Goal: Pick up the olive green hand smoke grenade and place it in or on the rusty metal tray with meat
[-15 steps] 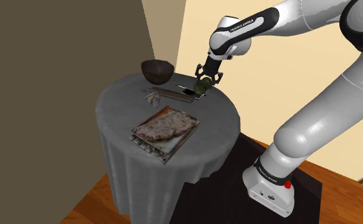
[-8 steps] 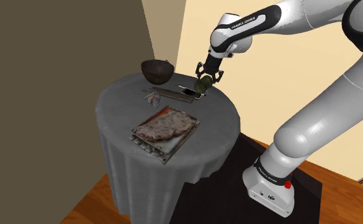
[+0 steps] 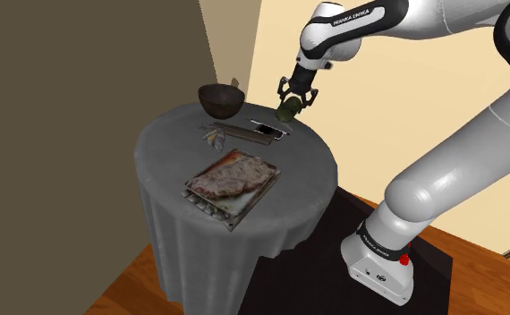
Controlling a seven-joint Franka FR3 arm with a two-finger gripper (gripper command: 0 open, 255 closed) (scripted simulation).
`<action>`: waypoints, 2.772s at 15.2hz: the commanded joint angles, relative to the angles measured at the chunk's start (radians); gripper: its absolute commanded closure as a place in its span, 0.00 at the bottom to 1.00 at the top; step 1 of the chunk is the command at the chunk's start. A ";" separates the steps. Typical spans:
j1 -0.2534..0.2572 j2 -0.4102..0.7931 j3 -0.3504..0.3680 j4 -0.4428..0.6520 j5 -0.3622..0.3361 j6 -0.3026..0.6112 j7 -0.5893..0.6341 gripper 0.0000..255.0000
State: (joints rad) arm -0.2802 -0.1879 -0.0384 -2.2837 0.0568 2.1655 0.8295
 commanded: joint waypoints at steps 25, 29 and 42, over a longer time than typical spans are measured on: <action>0.121 -0.262 0.202 -0.053 0.053 -0.192 0.301 1.00; 0.162 -0.296 0.272 -0.071 0.084 -0.200 0.395 1.00; 0.270 -0.285 0.514 -0.010 0.161 -0.216 0.706 1.00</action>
State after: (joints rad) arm -0.0126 -0.4821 0.4623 -2.3065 0.2169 1.9504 1.5164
